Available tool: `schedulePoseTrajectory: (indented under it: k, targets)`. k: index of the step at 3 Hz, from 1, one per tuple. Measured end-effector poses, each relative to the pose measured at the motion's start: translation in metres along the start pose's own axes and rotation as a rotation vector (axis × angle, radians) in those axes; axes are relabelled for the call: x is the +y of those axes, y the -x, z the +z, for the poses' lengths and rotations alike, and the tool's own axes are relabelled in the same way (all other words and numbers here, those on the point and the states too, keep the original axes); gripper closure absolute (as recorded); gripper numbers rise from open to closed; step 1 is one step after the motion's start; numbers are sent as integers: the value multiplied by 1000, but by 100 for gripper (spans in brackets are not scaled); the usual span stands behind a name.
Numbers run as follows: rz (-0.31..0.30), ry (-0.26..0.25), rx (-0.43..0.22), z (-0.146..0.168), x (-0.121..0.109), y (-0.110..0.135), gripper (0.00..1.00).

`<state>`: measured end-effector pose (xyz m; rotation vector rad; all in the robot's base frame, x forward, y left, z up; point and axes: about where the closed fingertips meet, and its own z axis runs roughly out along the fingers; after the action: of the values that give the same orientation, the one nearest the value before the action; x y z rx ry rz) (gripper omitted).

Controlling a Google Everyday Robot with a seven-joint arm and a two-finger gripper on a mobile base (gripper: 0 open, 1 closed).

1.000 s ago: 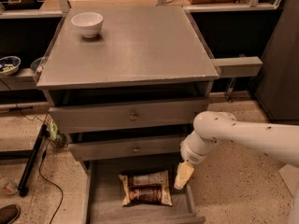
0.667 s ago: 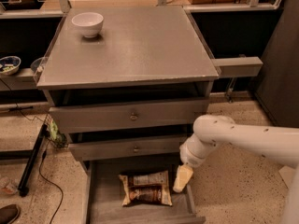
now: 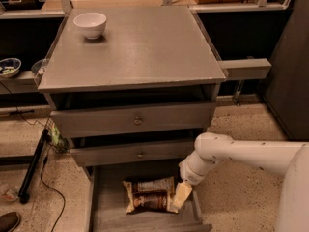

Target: Pick brown chip bag from bottom drawer and place on counter

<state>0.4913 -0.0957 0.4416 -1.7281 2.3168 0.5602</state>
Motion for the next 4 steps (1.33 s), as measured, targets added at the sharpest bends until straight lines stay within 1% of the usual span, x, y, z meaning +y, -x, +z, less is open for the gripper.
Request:
schedulePoseTrajectory:
  k: [1, 2, 3, 4]
  targets:
    - [26, 48, -27, 32, 7, -6, 0]
    - [30, 44, -36, 37, 7, -5, 0]
    - [58, 20, -28, 57, -3, -8, 0]
    - [131, 3, -75, 92, -37, -10, 0]
